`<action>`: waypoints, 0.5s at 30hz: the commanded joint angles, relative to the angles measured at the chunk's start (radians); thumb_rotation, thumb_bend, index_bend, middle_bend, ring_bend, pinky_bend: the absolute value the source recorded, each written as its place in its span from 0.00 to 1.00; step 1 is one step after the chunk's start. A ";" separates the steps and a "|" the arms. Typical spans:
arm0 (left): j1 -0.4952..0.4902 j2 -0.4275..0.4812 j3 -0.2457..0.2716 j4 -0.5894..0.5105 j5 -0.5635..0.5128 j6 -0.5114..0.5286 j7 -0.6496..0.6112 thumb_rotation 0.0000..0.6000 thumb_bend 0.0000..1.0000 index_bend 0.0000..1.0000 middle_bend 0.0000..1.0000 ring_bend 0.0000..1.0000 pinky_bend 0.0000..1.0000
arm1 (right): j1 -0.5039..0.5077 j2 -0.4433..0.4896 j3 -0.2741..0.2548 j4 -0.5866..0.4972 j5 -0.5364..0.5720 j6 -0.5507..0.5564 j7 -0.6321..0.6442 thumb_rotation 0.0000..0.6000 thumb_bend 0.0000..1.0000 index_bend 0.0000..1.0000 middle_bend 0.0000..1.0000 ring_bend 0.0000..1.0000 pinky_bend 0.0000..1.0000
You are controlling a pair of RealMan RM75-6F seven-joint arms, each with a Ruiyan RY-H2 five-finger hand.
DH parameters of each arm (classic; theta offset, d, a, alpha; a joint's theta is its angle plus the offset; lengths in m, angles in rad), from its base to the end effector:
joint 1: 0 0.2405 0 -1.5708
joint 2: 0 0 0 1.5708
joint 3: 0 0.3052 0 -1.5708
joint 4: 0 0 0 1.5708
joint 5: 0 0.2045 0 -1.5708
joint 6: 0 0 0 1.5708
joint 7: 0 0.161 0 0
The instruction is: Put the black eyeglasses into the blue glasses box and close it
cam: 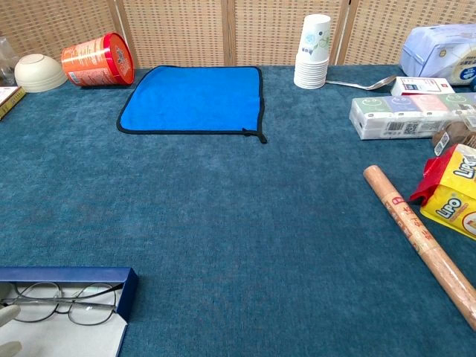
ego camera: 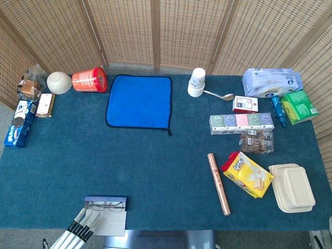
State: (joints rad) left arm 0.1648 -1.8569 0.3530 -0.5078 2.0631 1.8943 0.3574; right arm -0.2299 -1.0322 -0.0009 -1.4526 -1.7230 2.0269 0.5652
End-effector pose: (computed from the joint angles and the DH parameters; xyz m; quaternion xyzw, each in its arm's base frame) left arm -0.3464 0.0221 -0.0420 -0.8178 -0.0801 -0.3476 0.4515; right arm -0.3502 -0.0646 0.2778 0.4846 -0.3642 0.5790 0.5452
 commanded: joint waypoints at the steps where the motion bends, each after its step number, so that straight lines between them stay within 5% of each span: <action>1: -0.003 0.001 0.000 -0.003 -0.001 -0.003 -0.001 1.00 0.27 0.14 0.03 0.00 0.05 | -0.002 -0.002 0.001 0.004 0.003 0.001 0.005 0.69 0.43 0.15 0.29 0.23 0.24; 15: -0.026 0.008 -0.011 -0.067 0.000 0.042 -0.028 1.00 0.26 0.16 0.06 0.00 0.07 | -0.011 -0.007 -0.001 0.006 -0.002 0.005 -0.002 0.69 0.43 0.15 0.29 0.23 0.24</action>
State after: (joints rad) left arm 0.1415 -1.8504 0.3421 -0.5698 2.0607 1.9322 0.3311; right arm -0.2405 -1.0387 -0.0015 -1.4463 -1.7254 2.0316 0.5632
